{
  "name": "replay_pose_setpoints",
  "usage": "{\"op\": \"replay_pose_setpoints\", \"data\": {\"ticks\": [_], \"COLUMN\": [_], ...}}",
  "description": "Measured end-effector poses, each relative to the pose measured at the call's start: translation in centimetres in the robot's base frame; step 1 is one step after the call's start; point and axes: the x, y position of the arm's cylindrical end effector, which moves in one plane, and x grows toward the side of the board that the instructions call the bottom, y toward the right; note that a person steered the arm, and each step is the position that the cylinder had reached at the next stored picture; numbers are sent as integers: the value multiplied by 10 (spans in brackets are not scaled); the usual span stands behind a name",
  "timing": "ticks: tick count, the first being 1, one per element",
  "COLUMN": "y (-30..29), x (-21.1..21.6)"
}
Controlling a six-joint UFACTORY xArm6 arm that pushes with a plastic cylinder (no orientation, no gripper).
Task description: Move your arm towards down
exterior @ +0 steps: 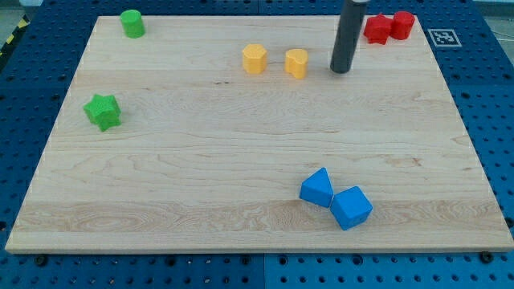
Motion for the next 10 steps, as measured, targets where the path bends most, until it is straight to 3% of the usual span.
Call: {"op": "replay_pose_setpoints", "data": {"ticks": [3,10], "y": [-37,6], "x": [5,87]}}
